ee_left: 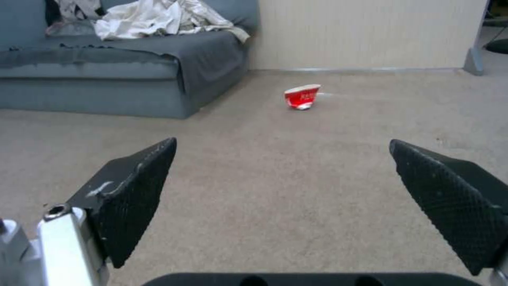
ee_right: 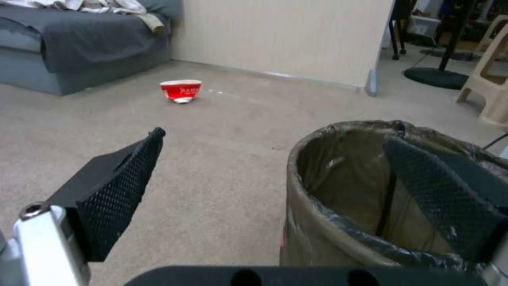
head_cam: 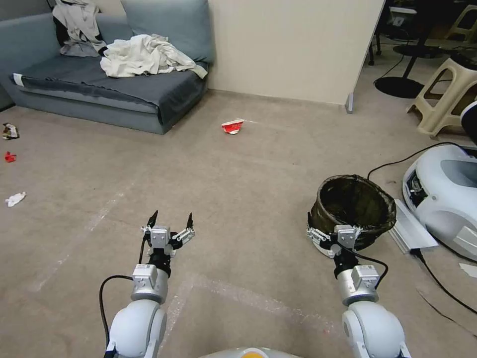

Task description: Pick up the trash can from the floor.

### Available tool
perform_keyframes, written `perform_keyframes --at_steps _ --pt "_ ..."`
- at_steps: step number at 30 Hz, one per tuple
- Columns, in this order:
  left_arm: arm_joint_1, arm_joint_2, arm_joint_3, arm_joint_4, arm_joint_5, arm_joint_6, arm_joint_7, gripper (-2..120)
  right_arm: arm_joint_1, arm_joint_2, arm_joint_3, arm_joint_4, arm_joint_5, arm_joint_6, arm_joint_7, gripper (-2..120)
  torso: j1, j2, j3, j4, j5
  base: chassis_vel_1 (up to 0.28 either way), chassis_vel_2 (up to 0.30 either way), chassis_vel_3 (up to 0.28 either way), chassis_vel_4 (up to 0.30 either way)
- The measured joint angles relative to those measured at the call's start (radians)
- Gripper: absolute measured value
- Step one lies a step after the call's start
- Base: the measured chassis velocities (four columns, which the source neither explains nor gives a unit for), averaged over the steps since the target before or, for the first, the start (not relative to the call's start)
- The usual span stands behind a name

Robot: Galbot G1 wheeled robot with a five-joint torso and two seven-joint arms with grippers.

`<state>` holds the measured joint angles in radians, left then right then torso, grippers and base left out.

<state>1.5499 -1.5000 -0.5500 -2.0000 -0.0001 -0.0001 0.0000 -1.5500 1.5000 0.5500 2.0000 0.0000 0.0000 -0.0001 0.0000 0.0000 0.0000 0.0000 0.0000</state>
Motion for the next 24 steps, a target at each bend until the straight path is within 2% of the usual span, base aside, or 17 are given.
perform_keyframes --at_steps 24 --pt "0.001 0.000 0.000 -0.003 0.000 0.000 0.000 100 -0.001 0.000 0.000 0.001 0.000 0.000 0.000 100 0.000 0.000 0.000 0.0000 -0.0001 0.000 0.000 0.000 0.000"
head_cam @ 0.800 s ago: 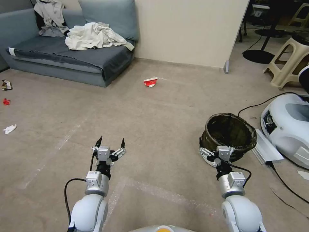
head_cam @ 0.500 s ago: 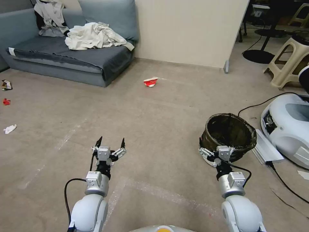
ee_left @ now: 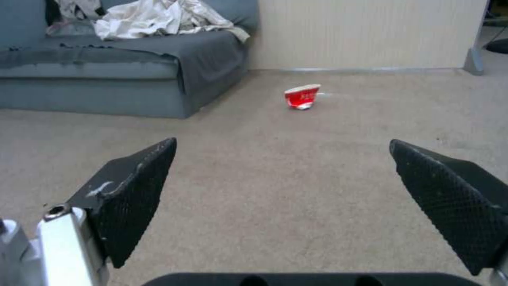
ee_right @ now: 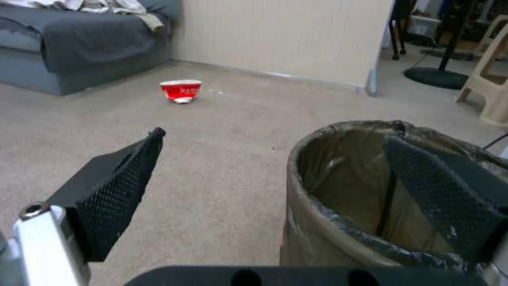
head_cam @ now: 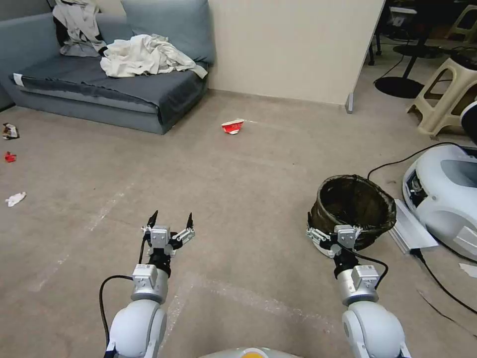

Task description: Pick up the trash can from the floor.

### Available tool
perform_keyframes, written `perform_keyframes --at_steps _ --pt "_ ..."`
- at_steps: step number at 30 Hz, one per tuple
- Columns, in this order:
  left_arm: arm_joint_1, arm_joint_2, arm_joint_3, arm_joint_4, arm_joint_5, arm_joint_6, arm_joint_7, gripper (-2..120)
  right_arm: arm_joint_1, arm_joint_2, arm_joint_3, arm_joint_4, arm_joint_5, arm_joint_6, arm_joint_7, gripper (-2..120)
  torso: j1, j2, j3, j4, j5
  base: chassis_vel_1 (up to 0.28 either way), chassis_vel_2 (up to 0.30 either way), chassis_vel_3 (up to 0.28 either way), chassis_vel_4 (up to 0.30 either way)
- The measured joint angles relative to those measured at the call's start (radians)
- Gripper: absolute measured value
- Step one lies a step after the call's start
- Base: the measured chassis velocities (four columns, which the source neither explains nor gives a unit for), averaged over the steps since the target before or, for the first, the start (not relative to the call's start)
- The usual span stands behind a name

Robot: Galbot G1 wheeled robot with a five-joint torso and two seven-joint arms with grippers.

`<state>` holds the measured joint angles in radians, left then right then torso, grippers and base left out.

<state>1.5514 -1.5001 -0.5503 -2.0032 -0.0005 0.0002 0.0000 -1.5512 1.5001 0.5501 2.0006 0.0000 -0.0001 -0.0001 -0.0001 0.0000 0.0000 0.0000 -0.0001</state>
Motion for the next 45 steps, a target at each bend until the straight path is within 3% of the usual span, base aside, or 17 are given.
perform_keyframes --at_steps 5,9,10,12,16,19,27,32,45 --pt "0.046 -0.008 -0.017 -0.088 -0.044 0.026 0.004 100 -0.047 0.010 0.012 0.082 0.015 -0.019 0.005 100 0.000 0.000 0.000 -0.0001 0.0000 0.000 0.000 0.000 0.000" --pt "0.122 -0.023 -0.046 -0.232 -0.118 0.071 0.012 100 -0.129 0.028 0.032 0.226 0.045 -0.055 0.019 100 0.000 0.000 0.000 -0.0001 0.0001 0.000 0.000 0.000 0.000" --pt "0.122 -0.023 -0.046 -0.232 -0.118 0.071 0.012 100 -0.129 0.028 0.032 0.226 0.045 -0.055 0.019 100 0.000 0.000 0.000 -0.0001 0.0001 0.000 0.000 0.000 0.000" --pt "0.174 -0.033 -0.065 -0.329 -0.168 0.102 0.018 100 -0.181 0.040 0.046 0.317 0.063 -0.078 0.028 100 0.000 0.000 0.000 0.0000 0.0001 0.000 0.000 0.000 0.000" --pt "0.228 -0.036 -0.090 -0.397 -0.192 0.087 0.025 100 -0.239 0.053 0.060 0.419 0.084 -0.103 0.037 100 0.000 0.000 0.000 0.0000 0.0007 0.000 0.000 0.000 0.000" --pt "0.238 -0.033 -0.096 -0.397 -0.190 0.056 0.029 100 -0.267 0.059 0.067 0.469 0.094 -0.115 0.042 100 0.000 0.000 0.000 -0.0002 -0.0008 0.000 0.000 0.000 0.000" --pt "0.243 -0.031 -0.104 -0.365 -0.184 0.034 0.063 100 -0.274 0.061 0.069 0.479 0.100 -0.114 0.043 100 0.000 0.000 0.000 0.0000 0.0001 0.000 0.000 0.000 0.000" --pt "0.242 -0.032 -0.104 -0.352 -0.184 0.034 0.063 100 -0.274 0.058 0.062 0.432 0.147 0.009 0.020 100 0.000 0.000 0.000 0.0000 0.0005 0.000 0.000 0.000 0.000" --pt "0.225 -0.039 -0.094 -0.328 -0.181 0.042 0.065 100 -0.259 0.052 0.063 0.398 0.150 0.029 0.014 100 0.000 0.000 0.000 -0.0001 0.0001 -0.037 -0.040 -0.034 -0.038"
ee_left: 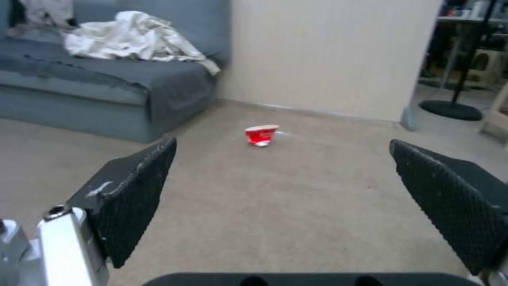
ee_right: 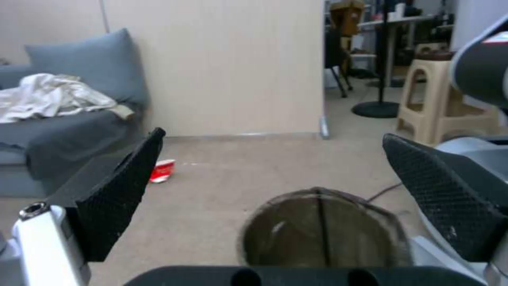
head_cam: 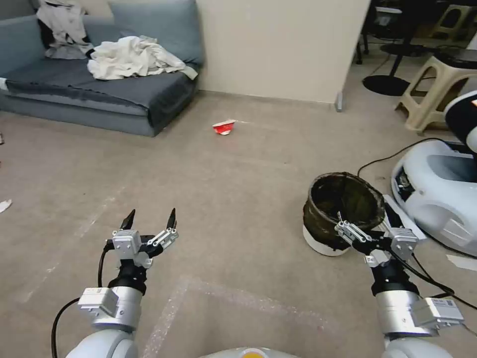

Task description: Pick up the trash can from the floor.

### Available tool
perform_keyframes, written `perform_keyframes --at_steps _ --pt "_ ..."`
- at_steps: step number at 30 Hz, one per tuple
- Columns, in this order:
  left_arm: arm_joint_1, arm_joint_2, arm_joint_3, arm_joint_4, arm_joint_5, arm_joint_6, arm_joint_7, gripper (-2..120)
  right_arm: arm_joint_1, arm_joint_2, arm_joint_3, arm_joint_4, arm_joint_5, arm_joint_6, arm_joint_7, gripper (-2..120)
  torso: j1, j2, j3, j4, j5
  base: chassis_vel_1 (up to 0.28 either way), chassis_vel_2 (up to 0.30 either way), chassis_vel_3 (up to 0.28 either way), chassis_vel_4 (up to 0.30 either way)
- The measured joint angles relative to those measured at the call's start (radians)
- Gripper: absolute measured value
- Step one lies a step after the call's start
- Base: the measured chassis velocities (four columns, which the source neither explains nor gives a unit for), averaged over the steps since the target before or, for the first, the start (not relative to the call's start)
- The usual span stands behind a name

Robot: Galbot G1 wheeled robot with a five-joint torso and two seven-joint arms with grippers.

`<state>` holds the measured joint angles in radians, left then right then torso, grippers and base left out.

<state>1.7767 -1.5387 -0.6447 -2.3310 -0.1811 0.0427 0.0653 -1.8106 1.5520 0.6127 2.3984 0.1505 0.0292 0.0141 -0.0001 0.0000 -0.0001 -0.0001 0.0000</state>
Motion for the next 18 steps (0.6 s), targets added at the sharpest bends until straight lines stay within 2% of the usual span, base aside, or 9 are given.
perform_keyframes --at_steps 18 --pt "-0.008 -0.003 0.006 0.005 0.000 0.005 -0.002 100 0.006 -0.001 -0.002 -0.011 -0.004 0.000 0.000 100 0.000 0.000 0.000 0.0000 0.0000 -0.113 -0.111 -0.113 -0.114"
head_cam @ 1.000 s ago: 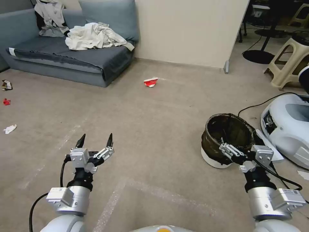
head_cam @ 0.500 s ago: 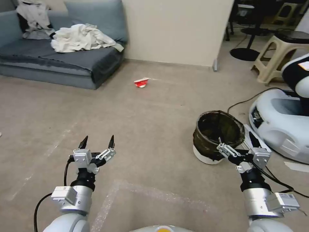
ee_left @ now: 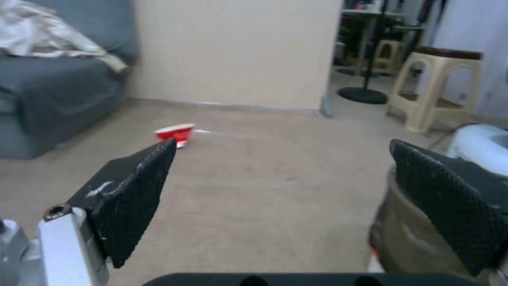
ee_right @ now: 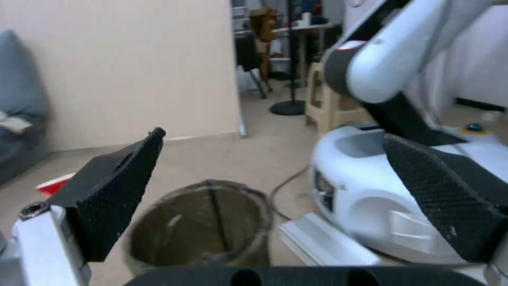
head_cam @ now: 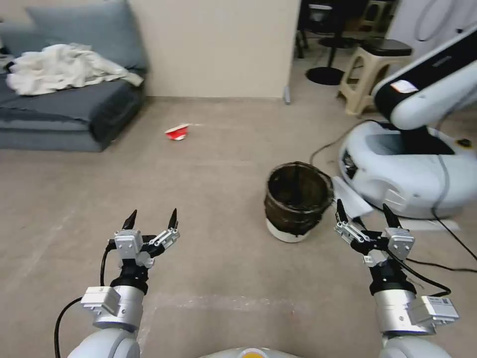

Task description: Pick up the trash can from the floor.

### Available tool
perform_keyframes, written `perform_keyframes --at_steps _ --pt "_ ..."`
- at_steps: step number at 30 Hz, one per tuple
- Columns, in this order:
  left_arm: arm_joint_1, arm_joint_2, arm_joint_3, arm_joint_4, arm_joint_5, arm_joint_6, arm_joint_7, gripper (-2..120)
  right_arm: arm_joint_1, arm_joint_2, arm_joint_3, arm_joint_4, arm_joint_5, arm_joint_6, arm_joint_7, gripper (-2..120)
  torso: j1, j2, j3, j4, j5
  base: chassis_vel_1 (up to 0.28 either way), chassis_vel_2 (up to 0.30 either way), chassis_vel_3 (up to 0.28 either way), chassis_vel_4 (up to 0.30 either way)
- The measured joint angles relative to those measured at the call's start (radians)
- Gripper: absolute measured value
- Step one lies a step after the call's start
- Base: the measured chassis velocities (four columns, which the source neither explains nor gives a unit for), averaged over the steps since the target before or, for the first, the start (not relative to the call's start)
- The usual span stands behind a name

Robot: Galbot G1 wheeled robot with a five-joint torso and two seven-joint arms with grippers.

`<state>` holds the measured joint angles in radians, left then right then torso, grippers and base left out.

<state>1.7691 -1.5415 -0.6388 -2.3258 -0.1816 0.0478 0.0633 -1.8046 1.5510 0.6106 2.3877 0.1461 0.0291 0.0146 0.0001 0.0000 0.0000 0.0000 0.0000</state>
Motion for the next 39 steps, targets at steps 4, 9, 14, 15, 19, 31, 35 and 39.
perform_keyframes --at_steps 4,9,14,15,19,31,35,39 --pt "-0.002 0.000 0.002 0.002 -0.001 -0.002 0.000 100 0.000 0.000 0.000 -0.002 0.000 0.005 0.000 100 0.000 0.000 0.000 -0.0002 0.0000 -0.128 -0.136 -0.128 -0.119" --pt "0.001 0.001 0.001 0.002 -0.001 -0.004 0.000 100 0.000 0.003 0.000 -0.002 0.000 0.011 0.000 100 0.000 0.000 0.000 -0.0002 0.0000 -0.052 -0.053 -0.054 -0.058" --pt "0.003 0.002 0.000 0.002 -0.002 -0.006 0.000 100 0.000 0.006 -0.004 -0.002 0.000 0.024 -0.006 100 0.000 0.000 0.000 0.0004 0.0000 0.000 0.000 0.000 0.000" --pt "0.003 0.002 -0.001 0.002 -0.002 -0.007 0.001 100 -0.001 0.007 -0.005 -0.003 -0.001 0.028 -0.009 100 0.000 0.000 0.000 0.0002 -0.0001 0.000 0.000 0.000 0.000" --pt "0.003 0.003 -0.001 0.002 -0.002 -0.011 0.003 100 -0.003 0.009 -0.006 -0.004 -0.003 0.030 -0.016 100 0.000 0.000 0.000 0.0000 0.0000 0.000 0.000 0.000 0.000" --pt "0.007 0.005 -0.002 0.003 -0.003 -0.026 0.008 100 -0.008 0.015 -0.008 -0.009 -0.018 0.038 -0.020 100 0.000 0.000 0.000 0.0000 0.0000 0.000 0.000 0.000 0.000" --pt "0.006 0.005 -0.001 0.003 -0.003 -0.026 0.010 100 -0.008 0.015 -0.007 -0.009 -0.018 0.039 -0.019 100 0.000 0.000 0.000 0.0000 0.0000 -0.027 0.021 0.030 -0.028" --pt "0.004 0.006 0.000 0.004 -0.004 -0.026 0.011 100 -0.008 0.016 -0.006 -0.009 -0.018 0.041 -0.018 100 0.000 0.000 0.000 0.0000 0.0000 -0.091 0.104 0.083 -0.087"
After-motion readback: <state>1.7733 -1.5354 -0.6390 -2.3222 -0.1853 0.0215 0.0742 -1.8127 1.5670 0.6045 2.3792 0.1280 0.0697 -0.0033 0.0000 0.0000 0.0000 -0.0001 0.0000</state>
